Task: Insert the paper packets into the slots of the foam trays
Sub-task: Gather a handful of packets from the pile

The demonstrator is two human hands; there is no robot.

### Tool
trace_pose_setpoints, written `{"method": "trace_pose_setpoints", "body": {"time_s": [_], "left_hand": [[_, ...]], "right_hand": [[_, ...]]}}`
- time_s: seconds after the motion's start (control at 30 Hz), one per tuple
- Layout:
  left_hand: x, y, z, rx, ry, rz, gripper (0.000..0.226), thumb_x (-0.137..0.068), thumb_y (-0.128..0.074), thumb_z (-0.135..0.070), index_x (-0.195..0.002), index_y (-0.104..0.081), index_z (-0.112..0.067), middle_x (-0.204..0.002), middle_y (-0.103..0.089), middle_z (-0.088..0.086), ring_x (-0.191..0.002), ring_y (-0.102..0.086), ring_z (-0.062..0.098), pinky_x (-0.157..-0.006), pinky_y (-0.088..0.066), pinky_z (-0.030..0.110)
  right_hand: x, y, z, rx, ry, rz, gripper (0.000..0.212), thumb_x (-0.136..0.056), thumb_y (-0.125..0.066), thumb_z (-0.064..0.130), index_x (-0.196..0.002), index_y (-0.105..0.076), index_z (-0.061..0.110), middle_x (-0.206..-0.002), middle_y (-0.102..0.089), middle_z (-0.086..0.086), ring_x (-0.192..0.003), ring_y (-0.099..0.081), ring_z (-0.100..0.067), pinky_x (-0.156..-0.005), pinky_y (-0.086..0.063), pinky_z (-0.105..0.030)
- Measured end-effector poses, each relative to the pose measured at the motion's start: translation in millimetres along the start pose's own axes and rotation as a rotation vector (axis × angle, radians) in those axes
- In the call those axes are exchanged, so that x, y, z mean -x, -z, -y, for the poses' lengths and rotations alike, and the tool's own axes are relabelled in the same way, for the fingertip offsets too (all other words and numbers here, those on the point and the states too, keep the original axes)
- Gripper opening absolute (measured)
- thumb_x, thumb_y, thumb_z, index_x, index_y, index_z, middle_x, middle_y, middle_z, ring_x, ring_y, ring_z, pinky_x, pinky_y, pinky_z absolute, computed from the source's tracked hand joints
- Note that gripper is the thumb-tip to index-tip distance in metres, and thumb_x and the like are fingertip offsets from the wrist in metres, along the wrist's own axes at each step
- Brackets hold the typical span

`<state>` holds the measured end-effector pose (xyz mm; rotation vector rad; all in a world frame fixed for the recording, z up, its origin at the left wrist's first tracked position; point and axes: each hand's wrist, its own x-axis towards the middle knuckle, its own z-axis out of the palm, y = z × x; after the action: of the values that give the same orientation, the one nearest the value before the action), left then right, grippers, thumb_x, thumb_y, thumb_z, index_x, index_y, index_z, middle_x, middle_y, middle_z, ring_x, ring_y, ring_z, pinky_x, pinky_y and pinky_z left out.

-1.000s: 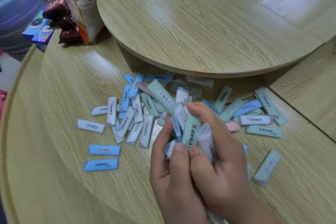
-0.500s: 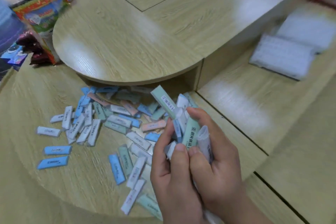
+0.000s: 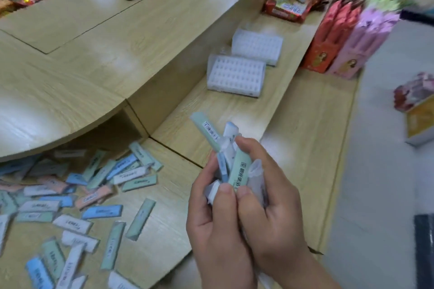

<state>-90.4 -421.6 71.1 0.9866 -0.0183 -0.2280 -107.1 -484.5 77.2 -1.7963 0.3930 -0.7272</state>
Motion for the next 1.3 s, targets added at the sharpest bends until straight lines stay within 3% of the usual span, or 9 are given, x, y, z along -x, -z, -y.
{"method": "trace_pose_setpoints", "body": {"time_s": [0.17,0.3,0.5,0.7,0.87,1.07,1.3], "left_hand": [[15.3,-49.6,21.0,-0.020,0.074,0.060,0.040,-0.077,-0.063,-0.034,-0.116,-0.071,-0.025,-0.120,-0.070,0.015,-0.110,-0.068,0.037,-0.094,-0.051,0.053],[19.7,-88.2,47.0,-0.031,0.100,0.071,0.041,-0.079,-0.062,-0.033,-0.118,-0.070,-0.023,-0.125,-0.068,0.016,-0.115,-0.065,0.038,-0.100,-0.045,0.055],[5.8,-150.9,97.7,-0.048,0.081,-0.006,0.042,-0.076,-0.061,-0.035,-0.116,-0.071,-0.023,-0.117,-0.072,0.013,-0.105,-0.070,0.034,-0.078,-0.058,0.035],[-24.9,-201.1,132.6,-0.015,0.047,-0.142,0.039,-0.080,-0.061,-0.031,-0.117,-0.071,-0.024,-0.113,-0.073,0.015,-0.099,-0.073,0.033,-0.072,-0.059,0.033],[-63.0,-199.8,140.1,0.018,-0.020,-0.315,0.033,-0.087,-0.053,-0.022,-0.115,-0.072,-0.024,-0.112,-0.074,0.014,-0.099,-0.073,0.032,-0.070,-0.059,0.031],[-133.6,-164.2,138.4,0.081,-0.137,-0.527,0.036,-0.086,-0.054,-0.017,-0.117,-0.071,-0.018,-0.114,-0.072,0.018,-0.102,-0.072,0.035,-0.075,-0.058,0.033],[-194.0,-116.9,133.0,0.055,-0.171,-0.710,0.044,-0.077,-0.062,-0.032,-0.121,-0.070,-0.026,-0.116,-0.073,0.014,-0.102,-0.072,0.030,-0.076,-0.058,0.033]], "right_hand": [[-8.5,55.8,-4.8,0.026,-0.022,-0.093,0.054,-0.078,-0.050,0.024,-0.131,-0.055,0.037,-0.126,-0.064,0.002,-0.110,-0.065,-0.021,-0.088,-0.054,-0.046],[-22.2,98.4,-18.9,0.029,-0.015,-0.117,0.054,-0.079,-0.050,0.023,-0.131,-0.055,0.036,-0.129,-0.062,0.003,-0.115,-0.062,-0.022,-0.091,-0.053,-0.045],[-65.6,155.0,-57.3,-0.012,-0.029,-0.079,0.054,-0.078,-0.051,0.024,-0.130,-0.055,0.037,-0.129,-0.062,0.006,-0.115,-0.062,-0.020,-0.091,-0.053,-0.044],[-125.5,185.2,-92.1,-0.037,-0.030,0.058,0.052,-0.079,-0.052,0.027,-0.129,-0.054,0.042,-0.124,-0.063,0.012,-0.107,-0.064,-0.016,-0.086,-0.055,-0.042],[-166.0,159.0,-107.5,-0.099,0.037,0.185,0.052,-0.079,-0.053,0.024,-0.130,-0.056,0.035,-0.126,-0.060,0.020,-0.117,-0.060,-0.015,-0.092,-0.052,-0.038],[-213.9,83.6,-130.8,-0.154,0.111,0.371,0.050,-0.078,-0.054,0.023,-0.128,-0.059,0.023,-0.130,-0.059,0.018,-0.123,-0.056,-0.013,-0.099,-0.048,-0.036],[-245.3,6.8,-153.2,-0.185,0.004,0.653,0.051,-0.080,-0.050,0.028,-0.131,-0.057,0.028,-0.127,-0.063,0.012,-0.116,-0.060,-0.012,-0.095,-0.050,-0.039]]}}
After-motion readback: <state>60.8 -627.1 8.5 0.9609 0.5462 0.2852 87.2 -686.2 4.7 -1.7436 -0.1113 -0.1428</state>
